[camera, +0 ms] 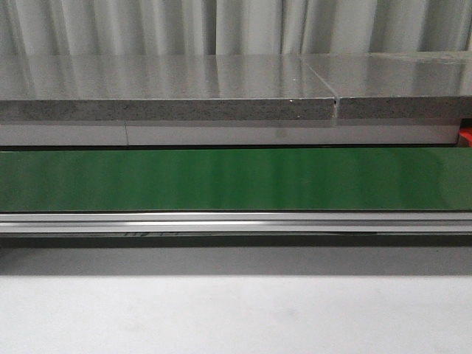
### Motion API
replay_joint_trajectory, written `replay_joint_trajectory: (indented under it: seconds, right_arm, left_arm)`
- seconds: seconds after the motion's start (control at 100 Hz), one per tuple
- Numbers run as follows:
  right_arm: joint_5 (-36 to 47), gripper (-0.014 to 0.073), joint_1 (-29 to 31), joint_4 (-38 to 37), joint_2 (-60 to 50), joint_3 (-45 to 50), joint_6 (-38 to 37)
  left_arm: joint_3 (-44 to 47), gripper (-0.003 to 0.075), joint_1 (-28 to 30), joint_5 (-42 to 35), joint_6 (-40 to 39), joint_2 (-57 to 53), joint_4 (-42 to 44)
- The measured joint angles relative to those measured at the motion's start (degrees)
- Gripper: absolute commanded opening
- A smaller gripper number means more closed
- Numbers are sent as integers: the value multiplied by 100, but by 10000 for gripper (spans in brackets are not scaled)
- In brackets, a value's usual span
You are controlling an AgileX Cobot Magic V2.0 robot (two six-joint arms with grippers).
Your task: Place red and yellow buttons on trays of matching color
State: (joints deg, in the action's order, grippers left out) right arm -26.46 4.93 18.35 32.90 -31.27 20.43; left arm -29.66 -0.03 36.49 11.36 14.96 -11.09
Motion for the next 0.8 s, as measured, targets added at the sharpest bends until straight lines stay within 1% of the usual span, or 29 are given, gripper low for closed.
replay_joint_trajectory:
  seconds: [0.09, 0.24, 0.51, 0.8]
  right_arm:
    - [0, -68, 0, 0, 0, 0, 0]
    - [-10, -68, 0, 0, 0, 0, 0]
    - [-10, -68, 0, 0, 0, 0, 0]
    - [-10, -68, 0, 0, 0, 0, 0]
  left_arm:
    - [0, -19, 0, 0, 0, 0, 258]
    - [0, -19, 0, 0, 2, 0, 357]
    - [0, -19, 0, 0, 12, 0, 357]
    - [0, -19, 0, -12, 12, 0, 173]
